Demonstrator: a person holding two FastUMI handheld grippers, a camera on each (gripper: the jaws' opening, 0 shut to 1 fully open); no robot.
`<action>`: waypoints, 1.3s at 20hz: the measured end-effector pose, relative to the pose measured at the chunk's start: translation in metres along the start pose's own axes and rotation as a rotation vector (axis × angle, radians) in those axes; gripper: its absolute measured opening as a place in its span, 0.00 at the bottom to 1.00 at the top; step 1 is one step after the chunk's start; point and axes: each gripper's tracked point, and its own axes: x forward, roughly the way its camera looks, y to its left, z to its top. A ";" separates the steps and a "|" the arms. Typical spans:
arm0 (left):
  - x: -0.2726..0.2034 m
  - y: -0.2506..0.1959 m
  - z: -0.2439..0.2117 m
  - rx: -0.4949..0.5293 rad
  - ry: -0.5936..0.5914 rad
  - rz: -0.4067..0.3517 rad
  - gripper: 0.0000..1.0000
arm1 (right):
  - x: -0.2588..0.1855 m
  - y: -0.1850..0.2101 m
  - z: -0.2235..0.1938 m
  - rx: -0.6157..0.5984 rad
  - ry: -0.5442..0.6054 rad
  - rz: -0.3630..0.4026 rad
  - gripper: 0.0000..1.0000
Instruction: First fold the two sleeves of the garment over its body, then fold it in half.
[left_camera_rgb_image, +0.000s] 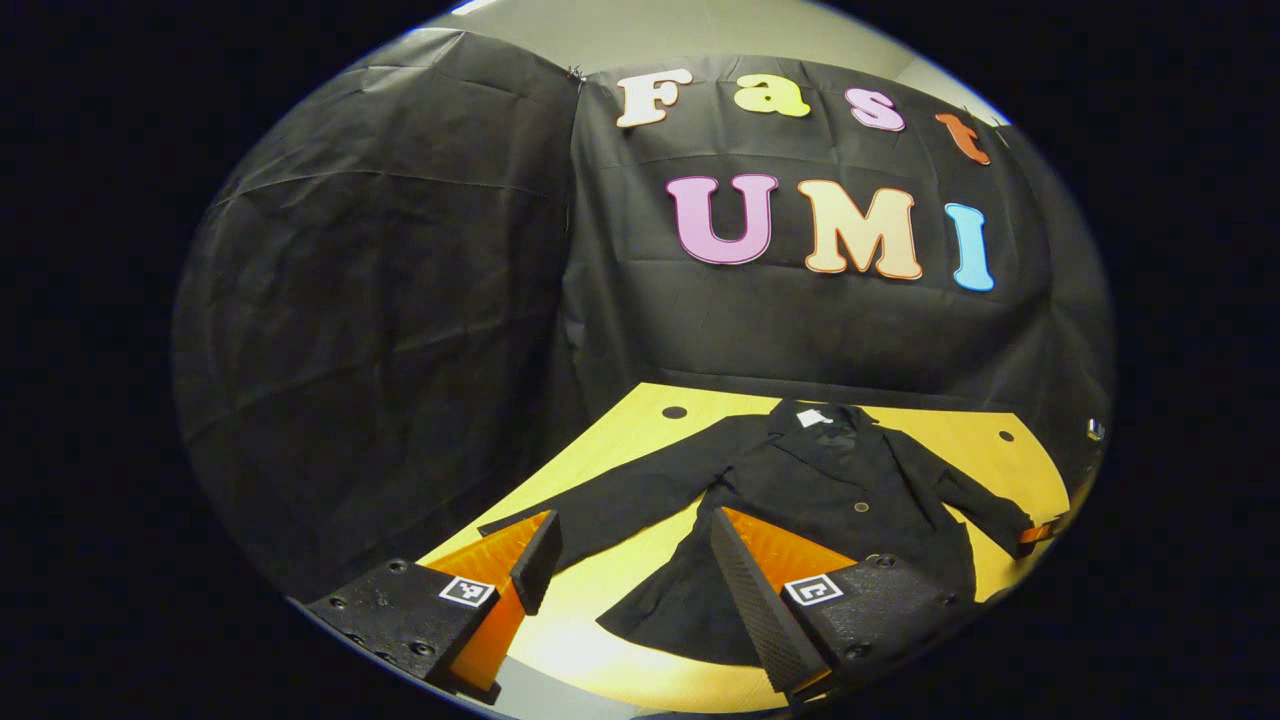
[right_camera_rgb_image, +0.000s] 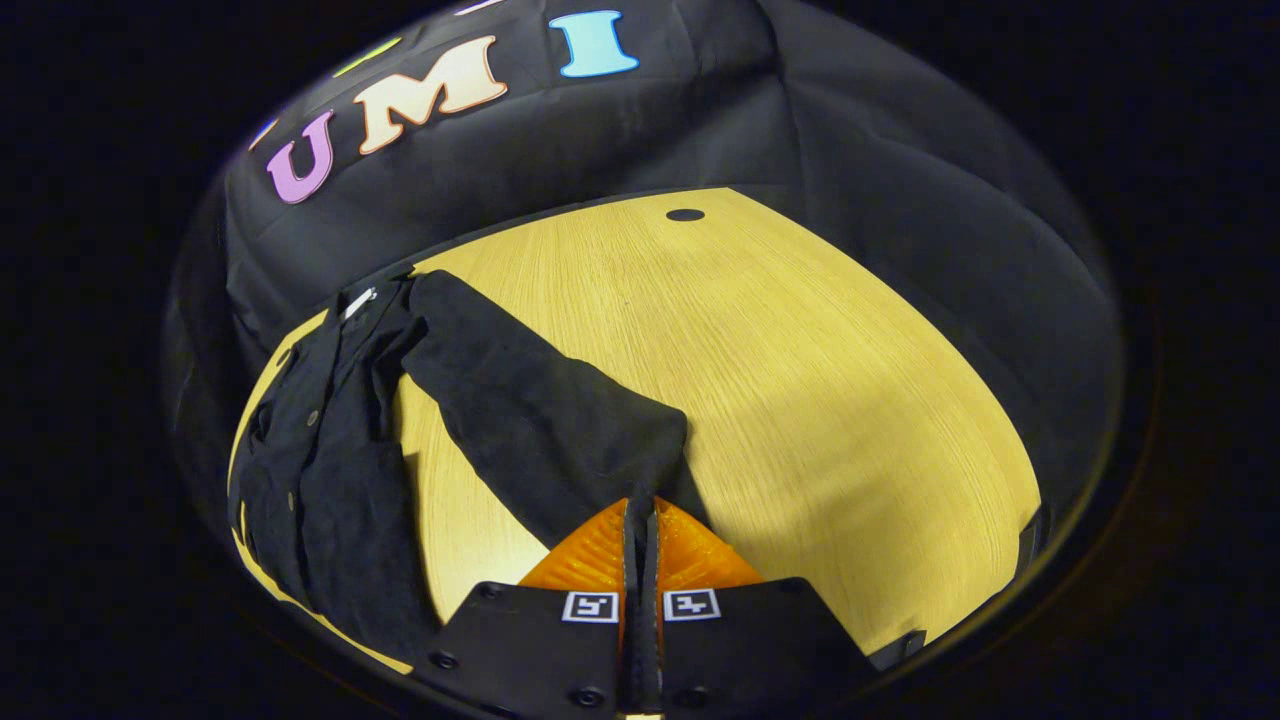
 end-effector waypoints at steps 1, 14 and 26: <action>0.001 0.000 -0.002 -0.006 0.007 0.003 0.89 | -0.004 0.001 0.008 0.013 -0.013 0.002 0.02; 0.037 0.046 0.002 0.001 0.020 -0.022 0.89 | -0.068 0.124 0.125 0.057 -0.263 0.086 0.02; 0.071 0.091 -0.003 -0.003 0.067 -0.088 0.89 | -0.073 0.283 0.190 0.016 -0.344 0.181 0.02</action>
